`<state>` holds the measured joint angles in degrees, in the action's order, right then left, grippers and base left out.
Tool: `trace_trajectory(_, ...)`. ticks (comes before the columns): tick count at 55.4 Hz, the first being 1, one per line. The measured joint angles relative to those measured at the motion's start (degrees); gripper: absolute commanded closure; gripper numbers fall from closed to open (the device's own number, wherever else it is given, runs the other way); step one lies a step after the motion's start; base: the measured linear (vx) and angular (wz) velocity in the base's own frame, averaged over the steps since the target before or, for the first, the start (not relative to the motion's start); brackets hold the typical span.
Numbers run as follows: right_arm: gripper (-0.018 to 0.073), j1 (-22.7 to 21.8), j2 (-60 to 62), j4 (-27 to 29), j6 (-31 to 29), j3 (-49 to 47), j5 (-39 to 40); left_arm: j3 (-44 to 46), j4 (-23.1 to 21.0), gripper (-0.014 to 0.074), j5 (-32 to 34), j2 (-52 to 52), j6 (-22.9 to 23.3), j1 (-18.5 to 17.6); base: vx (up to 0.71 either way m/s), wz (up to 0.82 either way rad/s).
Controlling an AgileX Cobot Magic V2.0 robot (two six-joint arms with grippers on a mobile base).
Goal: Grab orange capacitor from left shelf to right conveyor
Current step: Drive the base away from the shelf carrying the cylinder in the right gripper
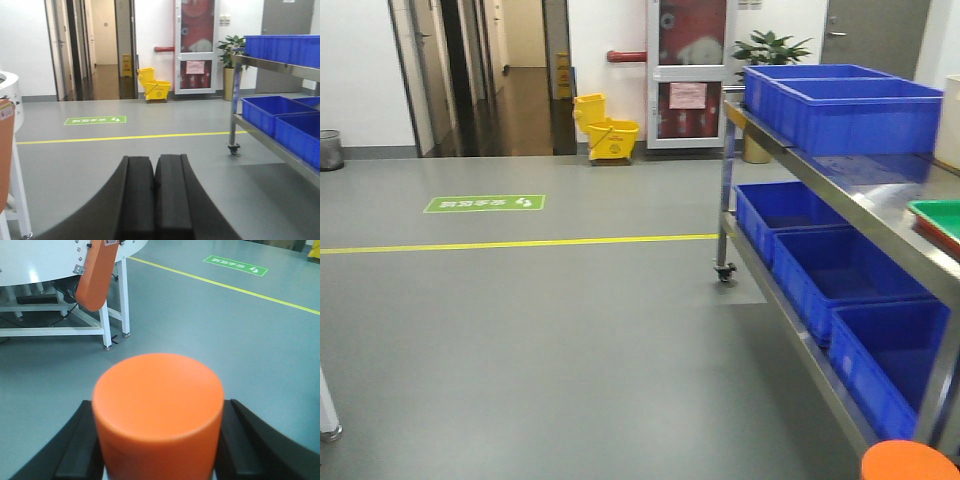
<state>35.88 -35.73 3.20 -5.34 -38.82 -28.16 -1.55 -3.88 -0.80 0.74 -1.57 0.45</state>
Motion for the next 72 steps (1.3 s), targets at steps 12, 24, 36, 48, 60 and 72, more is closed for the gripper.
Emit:
trace_trajectory(12,0.0243,0.0,0.0,0.0,0.0,0.0,0.0,0.0,0.0,0.0603,0.0,0.0,0.0,0.0,0.21,0.22)
trace_trajectory(24,0.0243,0.0,0.0,0.0,0.0,0.0,0.0,0.0,0.0,0.0603,0.0,0.0,0.0,0.0,0.25,0.11)
trace_trajectory(36,0.0243,0.0,0.0,0.0,0.0,0.1,0.0,0.0,0.0,0.0603,0.0,0.0,0.0,0.0,0.29,0.0)
trace_trajectory(48,0.0243,0.0,0.0,0.0,0.0,0.1,0.0,0.0,0.0,0.0603,0.0,0.0,0.0,0.0,0.31,0.0)
trace_trajectory(60,0.0243,0.0,0.0,0.0,0.0,0.1,0.0,0.0,0.0,0.0603,0.0,0.0,0.0,0.0,0.32,0.03)
trace_trajectory(72,0.0243,0.0,0.0,0.0,0.0,0.1,0.0,0.0,0.0,0.0603,0.0,0.0,0.0,0.0,0.32,0.12)
